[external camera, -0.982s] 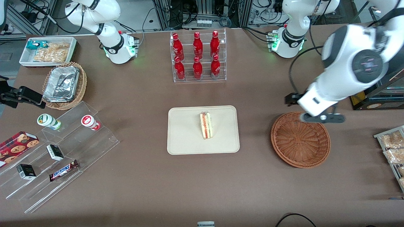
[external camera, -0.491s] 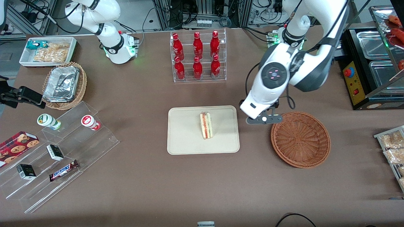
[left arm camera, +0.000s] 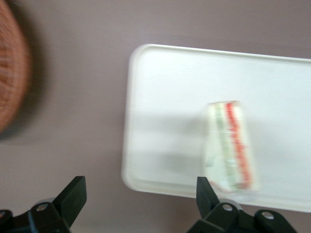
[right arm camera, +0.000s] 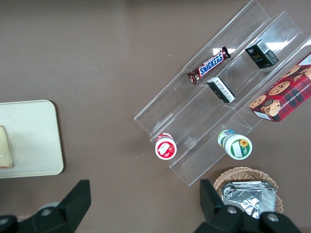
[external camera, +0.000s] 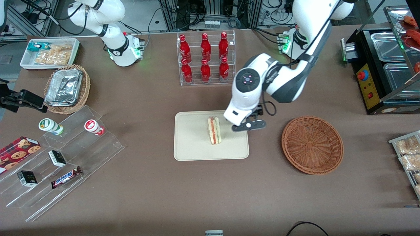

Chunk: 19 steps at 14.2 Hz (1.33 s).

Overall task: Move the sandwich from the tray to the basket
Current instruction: 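Lower the open left gripper around the wrapped sandwich and close it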

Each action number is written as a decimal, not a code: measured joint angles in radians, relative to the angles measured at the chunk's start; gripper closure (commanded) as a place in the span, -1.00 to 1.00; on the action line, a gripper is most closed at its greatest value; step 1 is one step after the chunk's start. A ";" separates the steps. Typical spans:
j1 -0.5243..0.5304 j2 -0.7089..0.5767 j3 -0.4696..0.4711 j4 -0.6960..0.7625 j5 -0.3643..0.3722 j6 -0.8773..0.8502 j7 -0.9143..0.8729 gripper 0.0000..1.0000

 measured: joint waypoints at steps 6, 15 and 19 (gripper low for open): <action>-0.122 0.159 0.004 0.137 0.026 0.053 -0.218 -1.00; -0.149 0.267 0.007 0.162 0.085 0.098 -0.294 -0.99; -0.175 0.321 0.008 0.161 0.136 0.151 -0.366 0.04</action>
